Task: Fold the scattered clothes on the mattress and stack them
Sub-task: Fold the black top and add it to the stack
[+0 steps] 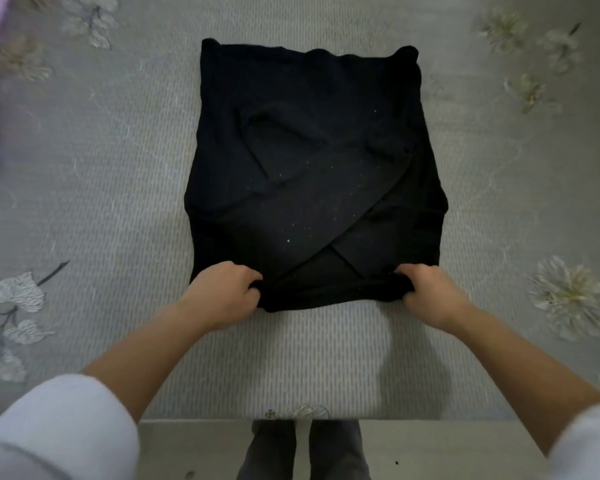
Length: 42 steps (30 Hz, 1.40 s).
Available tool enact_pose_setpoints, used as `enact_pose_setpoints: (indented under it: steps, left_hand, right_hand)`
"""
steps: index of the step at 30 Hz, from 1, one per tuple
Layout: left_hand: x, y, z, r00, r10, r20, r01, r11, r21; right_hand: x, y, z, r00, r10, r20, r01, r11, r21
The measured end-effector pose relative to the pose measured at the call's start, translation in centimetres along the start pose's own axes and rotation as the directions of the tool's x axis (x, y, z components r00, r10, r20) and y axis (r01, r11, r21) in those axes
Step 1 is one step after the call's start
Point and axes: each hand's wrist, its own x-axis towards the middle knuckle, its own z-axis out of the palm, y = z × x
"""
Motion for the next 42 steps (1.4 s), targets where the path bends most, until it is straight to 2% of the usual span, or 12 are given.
enact_pose_setpoints:
  steps: [3, 6, 12, 14, 16, 18, 20, 24, 27, 30, 37, 42]
  left_hand:
    - [-1.2, 0.4, 0.4, 0.980, -0.003, 0.200, 0.018, 0.997, -0.073]
    - [-3.2, 0.9, 1.9, 0.918, -0.023, 0.395, 0.051, 0.997, -0.060]
    - [-5.6, 1.8, 1.6, 0.636, -0.092, 0.766, 0.245, 0.966, -0.087]
    - [-5.4, 1.0, 0.5, 0.583, -0.131, 0.802, 0.282, 0.958, -0.049]
    - [-5.1, 0.1, -0.3, 0.571, -0.176, 0.802, 0.237, 0.970, 0.044]
    - [-4.6, -0.7, -1.3, 0.633, -0.207, 0.746, 0.196, 0.975, 0.104]
    - [-3.9, -2.1, -2.8, 0.728, -0.191, 0.659, 0.228, 0.973, 0.030]
    - [-1.8, -5.1, -7.0, 0.908, -0.161, 0.388, 0.263, 0.938, -0.225]
    - [-0.3, -6.2, -9.4, 0.967, -0.169, 0.193, 0.223, 0.924, -0.310]
    - [1.1, -6.1, -11.2, 0.982, -0.183, 0.042, 0.185, 0.908, -0.376]
    - [5.6, -6.4, -13.0, 0.950, -0.248, -0.189, 0.175, 0.926, -0.334]
    - [10.0, -6.1, -14.8, 0.846, -0.286, -0.451, 0.182, 0.949, -0.259]
  right_hand:
    - [-1.7, 0.8, 0.1, 0.986, 0.015, 0.165, -0.015, 1.000, -0.001]
    - [-4.0, 1.6, 1.0, 0.912, 0.036, 0.408, -0.040, 0.999, 0.001]
    - [-6.8, 1.8, 0.8, 0.675, 0.106, 0.730, -0.109, 0.993, -0.043]
    - [-6.2, 2.0, -0.1, 0.716, 0.073, 0.694, -0.136, 0.990, 0.037]
    - [-5.0, 2.2, -1.3, 0.816, 0.039, 0.577, -0.161, 0.974, 0.162]
    - [-3.5, 2.5, -2.7, 0.893, 0.027, 0.449, -0.178, 0.937, 0.300]
    - [-1.9, 2.8, -4.0, 0.936, 0.051, 0.348, -0.201, 0.890, 0.410]
    - [0.6, 3.4, -5.9, 0.967, 0.143, 0.212, -0.250, 0.701, 0.668]
    - [2.6, 3.3, -6.9, 0.969, 0.204, 0.137, -0.228, 0.539, 0.811]
    - [4.6, 2.6, -7.6, 0.965, 0.246, 0.093, -0.201, 0.462, 0.864]
    - [9.3, 0.5, -10.0, 0.965, 0.261, -0.022, -0.111, 0.485, 0.867]
    - [13.7, -0.7, -11.5, 0.928, 0.328, -0.179, -0.008, 0.497, 0.868]
